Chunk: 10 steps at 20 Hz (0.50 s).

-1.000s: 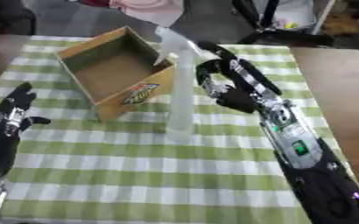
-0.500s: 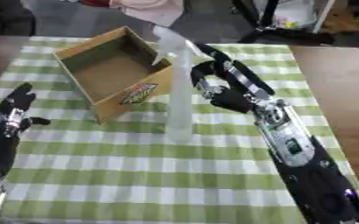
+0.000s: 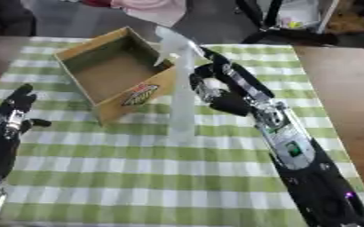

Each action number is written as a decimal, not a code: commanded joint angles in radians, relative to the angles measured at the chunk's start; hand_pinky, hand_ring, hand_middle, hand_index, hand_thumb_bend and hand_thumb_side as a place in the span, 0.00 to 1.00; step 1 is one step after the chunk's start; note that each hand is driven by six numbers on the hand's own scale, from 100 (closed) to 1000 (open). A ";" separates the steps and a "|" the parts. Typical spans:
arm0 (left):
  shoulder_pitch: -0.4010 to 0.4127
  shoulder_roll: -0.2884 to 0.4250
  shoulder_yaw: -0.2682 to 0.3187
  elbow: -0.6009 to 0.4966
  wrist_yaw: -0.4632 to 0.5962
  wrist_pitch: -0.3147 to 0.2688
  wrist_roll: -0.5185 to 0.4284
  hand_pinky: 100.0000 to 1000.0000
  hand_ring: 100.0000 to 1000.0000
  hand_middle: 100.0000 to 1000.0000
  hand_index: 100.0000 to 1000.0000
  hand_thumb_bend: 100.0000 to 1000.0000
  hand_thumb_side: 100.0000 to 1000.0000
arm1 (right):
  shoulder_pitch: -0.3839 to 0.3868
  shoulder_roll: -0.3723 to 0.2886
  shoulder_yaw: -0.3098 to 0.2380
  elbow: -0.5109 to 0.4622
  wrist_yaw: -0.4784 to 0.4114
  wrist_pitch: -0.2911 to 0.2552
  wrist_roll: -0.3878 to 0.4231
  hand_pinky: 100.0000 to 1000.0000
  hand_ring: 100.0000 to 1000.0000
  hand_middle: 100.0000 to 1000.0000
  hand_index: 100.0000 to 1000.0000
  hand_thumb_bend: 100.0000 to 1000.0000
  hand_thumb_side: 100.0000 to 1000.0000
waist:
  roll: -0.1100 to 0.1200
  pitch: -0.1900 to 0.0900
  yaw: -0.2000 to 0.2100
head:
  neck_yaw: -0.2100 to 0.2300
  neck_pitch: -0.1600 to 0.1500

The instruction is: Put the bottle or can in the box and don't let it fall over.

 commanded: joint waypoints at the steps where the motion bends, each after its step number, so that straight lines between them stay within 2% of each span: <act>1: -0.014 0.004 0.004 -0.020 0.004 -0.001 -0.003 0.58 1.00 1.00 0.94 0.17 0.77 | -0.004 -0.007 0.002 -0.036 -0.007 -0.004 0.013 0.83 0.79 0.98 1.00 0.00 0.57 | 0.003 -0.009 -0.002 | 0.002 -0.002; 10: -0.015 0.004 0.003 -0.020 0.004 -0.002 -0.006 0.58 1.00 1.00 0.94 0.17 0.77 | -0.007 -0.003 0.017 -0.052 -0.015 0.000 0.034 0.83 0.79 0.98 1.00 0.00 0.58 | 0.004 -0.008 -0.003 | 0.001 -0.002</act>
